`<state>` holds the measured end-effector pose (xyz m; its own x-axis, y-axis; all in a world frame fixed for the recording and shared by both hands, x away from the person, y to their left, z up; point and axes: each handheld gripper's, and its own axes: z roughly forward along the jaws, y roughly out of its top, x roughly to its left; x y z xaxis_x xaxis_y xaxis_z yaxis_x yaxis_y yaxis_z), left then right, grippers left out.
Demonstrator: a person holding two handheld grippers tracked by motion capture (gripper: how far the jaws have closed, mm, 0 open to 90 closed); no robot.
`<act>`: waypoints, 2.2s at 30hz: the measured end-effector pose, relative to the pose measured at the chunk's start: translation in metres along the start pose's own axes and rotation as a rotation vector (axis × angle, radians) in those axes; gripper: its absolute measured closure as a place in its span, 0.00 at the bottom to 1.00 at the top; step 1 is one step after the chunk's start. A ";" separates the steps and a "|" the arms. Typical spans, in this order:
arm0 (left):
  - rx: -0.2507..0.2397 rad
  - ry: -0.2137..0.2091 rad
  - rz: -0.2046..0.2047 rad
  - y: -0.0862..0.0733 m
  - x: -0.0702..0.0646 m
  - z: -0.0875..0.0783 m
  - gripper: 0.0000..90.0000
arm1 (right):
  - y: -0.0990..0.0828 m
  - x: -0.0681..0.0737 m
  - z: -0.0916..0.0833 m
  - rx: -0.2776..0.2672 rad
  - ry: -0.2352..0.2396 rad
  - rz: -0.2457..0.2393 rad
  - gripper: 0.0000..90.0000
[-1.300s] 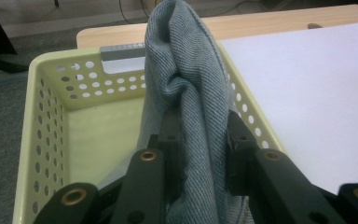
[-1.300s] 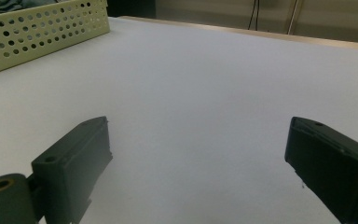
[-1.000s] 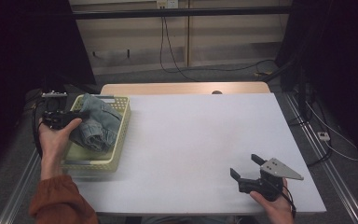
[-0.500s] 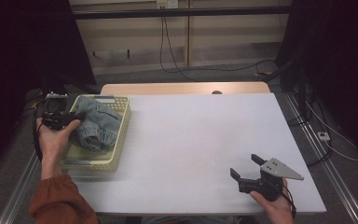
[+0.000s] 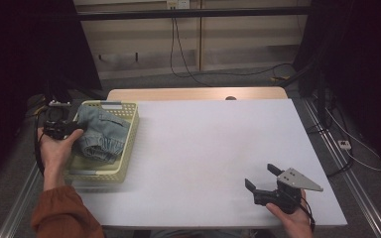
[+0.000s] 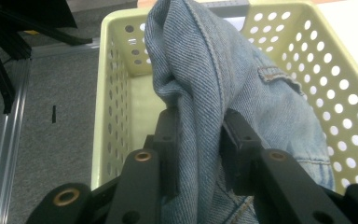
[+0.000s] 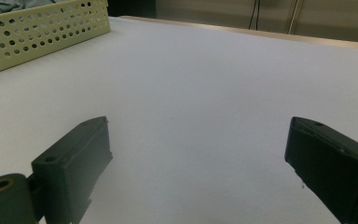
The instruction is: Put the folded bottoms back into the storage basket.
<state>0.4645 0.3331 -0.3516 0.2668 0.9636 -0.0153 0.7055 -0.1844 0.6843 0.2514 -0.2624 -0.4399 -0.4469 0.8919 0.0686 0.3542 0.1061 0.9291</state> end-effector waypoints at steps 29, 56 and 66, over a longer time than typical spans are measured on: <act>0.043 0.006 -0.041 -0.013 0.012 0.023 0.76 | 0.000 0.001 0.000 0.001 0.002 0.000 0.08; 0.091 0.000 -0.080 -0.019 0.020 0.033 0.70 | 0.000 0.001 0.000 0.002 0.004 0.003 0.08; 0.071 0.004 -0.121 -0.020 0.023 0.029 0.76 | 0.000 0.001 0.000 0.004 0.006 0.003 0.08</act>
<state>0.4759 0.3533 -0.3865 0.1746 0.9804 -0.0917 0.7768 -0.0799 0.6247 0.2513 -0.2617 -0.4400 -0.4505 0.8898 0.0731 0.3588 0.1054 0.9275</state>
